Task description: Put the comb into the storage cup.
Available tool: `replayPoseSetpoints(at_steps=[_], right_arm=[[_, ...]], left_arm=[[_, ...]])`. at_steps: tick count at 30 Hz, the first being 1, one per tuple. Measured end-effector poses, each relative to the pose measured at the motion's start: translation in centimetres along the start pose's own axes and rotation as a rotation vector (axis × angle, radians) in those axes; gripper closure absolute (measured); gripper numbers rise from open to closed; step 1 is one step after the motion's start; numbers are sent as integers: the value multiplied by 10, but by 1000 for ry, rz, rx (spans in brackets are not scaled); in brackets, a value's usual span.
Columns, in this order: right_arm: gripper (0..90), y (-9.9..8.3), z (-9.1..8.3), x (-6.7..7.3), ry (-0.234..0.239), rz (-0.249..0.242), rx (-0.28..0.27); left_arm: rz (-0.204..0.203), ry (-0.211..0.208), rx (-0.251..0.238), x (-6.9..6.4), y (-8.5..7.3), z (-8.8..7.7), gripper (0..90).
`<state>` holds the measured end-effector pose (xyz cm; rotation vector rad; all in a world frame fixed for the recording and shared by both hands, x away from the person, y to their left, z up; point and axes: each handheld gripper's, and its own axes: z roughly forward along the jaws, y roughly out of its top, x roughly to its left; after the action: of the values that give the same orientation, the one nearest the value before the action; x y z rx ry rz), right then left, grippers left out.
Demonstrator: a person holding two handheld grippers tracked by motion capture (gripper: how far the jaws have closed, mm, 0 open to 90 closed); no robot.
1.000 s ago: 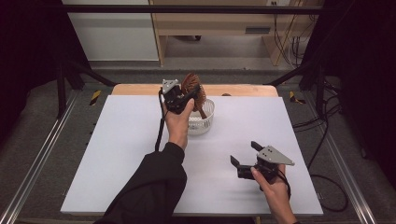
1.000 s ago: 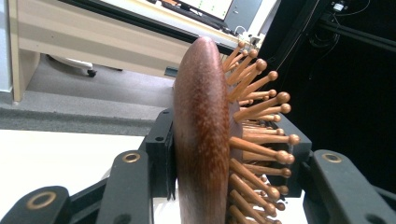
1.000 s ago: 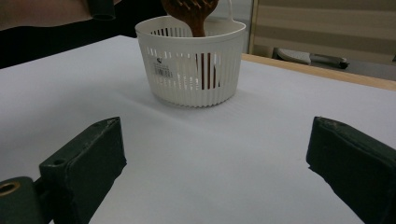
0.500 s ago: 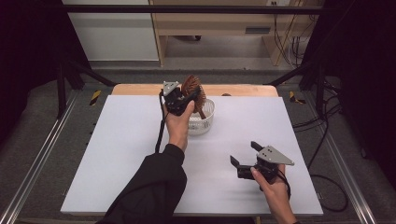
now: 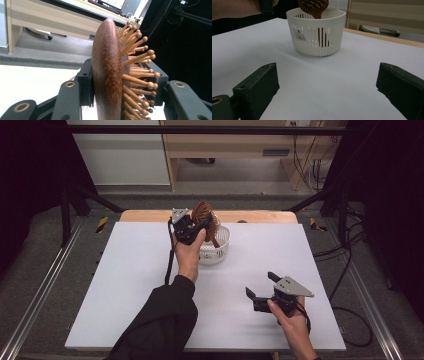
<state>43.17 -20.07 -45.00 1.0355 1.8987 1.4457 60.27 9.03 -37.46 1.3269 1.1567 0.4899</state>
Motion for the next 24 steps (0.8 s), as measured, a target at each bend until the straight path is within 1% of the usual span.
replayPoseSetpoints(at_steps=[8,14,16,24], right_arm=[[47,0,1,1,2,-2,0],[47,0,1,0,3,-5,4],[47,0,1,0,1,-5,5],[46,-1,2,1,9,-5,8]], left_arm=[[-5,-8,4,7,-1,-3,497],[0,-23,15,11,0,-4,492],[5,-22,18,12,0,-5,490],[-5,-20,20,18,-1,-7,484]])
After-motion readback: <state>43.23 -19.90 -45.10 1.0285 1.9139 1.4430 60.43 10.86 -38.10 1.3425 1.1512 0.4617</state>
